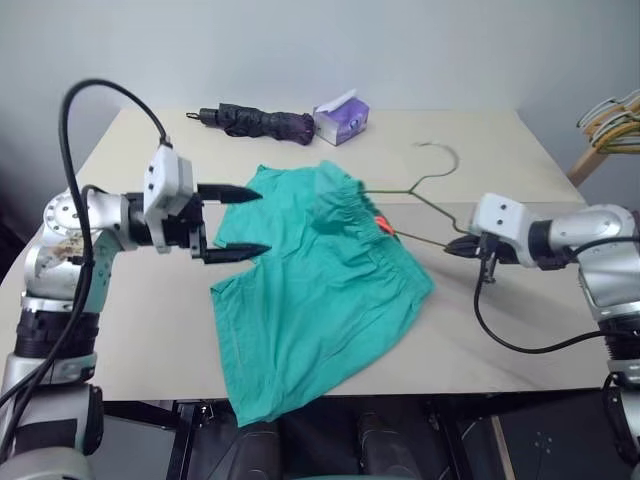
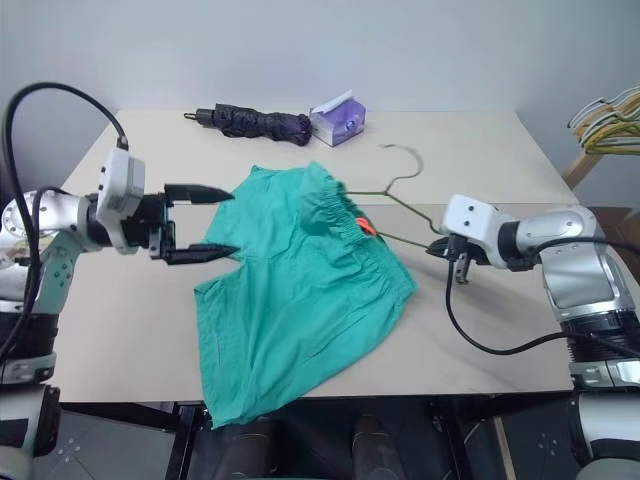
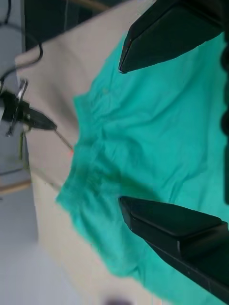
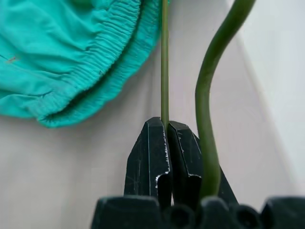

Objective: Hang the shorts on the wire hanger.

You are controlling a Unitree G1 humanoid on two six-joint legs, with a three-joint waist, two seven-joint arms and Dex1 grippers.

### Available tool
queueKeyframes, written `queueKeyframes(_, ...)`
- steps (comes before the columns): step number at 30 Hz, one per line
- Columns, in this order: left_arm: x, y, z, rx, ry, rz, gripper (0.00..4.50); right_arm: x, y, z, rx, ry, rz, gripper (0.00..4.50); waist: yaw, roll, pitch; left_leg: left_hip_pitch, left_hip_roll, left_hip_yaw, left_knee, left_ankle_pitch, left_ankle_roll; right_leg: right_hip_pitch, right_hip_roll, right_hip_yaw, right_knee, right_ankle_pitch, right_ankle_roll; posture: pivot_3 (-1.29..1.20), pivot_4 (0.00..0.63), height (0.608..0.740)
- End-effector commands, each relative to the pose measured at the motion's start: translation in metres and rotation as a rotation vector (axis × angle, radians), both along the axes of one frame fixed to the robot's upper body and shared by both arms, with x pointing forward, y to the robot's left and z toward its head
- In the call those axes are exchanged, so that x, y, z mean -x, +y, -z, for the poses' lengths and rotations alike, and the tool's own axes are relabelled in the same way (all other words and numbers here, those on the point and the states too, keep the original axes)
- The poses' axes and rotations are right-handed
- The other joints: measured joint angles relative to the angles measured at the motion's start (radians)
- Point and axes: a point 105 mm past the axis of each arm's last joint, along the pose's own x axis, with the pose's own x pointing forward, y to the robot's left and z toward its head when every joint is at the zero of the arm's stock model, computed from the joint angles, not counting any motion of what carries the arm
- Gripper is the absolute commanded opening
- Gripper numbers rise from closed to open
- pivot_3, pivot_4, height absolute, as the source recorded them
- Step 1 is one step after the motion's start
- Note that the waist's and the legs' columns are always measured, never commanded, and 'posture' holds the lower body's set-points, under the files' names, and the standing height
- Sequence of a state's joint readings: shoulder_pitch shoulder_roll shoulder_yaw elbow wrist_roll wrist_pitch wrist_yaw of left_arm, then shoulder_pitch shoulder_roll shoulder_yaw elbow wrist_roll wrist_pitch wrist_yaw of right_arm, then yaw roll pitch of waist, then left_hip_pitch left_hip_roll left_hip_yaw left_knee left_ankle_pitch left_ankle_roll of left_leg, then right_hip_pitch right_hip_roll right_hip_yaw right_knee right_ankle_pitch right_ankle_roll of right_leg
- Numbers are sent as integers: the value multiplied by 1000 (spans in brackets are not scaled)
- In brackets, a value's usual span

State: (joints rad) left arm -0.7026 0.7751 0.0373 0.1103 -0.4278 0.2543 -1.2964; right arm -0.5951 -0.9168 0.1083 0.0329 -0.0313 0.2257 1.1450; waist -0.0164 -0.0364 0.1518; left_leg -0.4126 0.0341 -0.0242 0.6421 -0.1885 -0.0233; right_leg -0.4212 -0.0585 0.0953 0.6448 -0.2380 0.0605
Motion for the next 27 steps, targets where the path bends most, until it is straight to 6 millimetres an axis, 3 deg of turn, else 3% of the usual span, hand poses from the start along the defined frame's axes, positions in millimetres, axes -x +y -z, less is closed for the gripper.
queueKeyframes(1,-11,-1,-15,-29,-106,-4,4457,8,20,-21,55,-144,-78,0,-1,0,0,0,0,0,0,0,0,0,0,0,0,0,0,19,79,740)
queueKeyframes(10,-22,-22,12,-253,-182,169,4457,18,45,-27,99,-189,-171,0,-2,0,-1,-2,0,0,1,0,0,0,0,0,0,3,-5,10,63,740)
queueKeyframes(15,-33,-24,45,-445,-253,195,4457,26,54,-38,58,-177,-214,0,-6,0,-1,-2,0,0,1,0,0,-1,0,0,0,5,-7,0,66,740)
queueKeyframes(18,-38,-29,50,-445,-257,195,3875,27,57,-41,47,-172,-220,0,-7,0,-1,-2,0,0,2,0,0,0,0,0,0,5,-7,-7,69,740)
queueKeyframes(27,-41,-35,43,-387,-277,188,1022,30,58,-43,35,-142,-211,0,-19,-1,-1,-3,0,-1,2,0,0,-1,0,0,1,5,-7,-15,74,740)
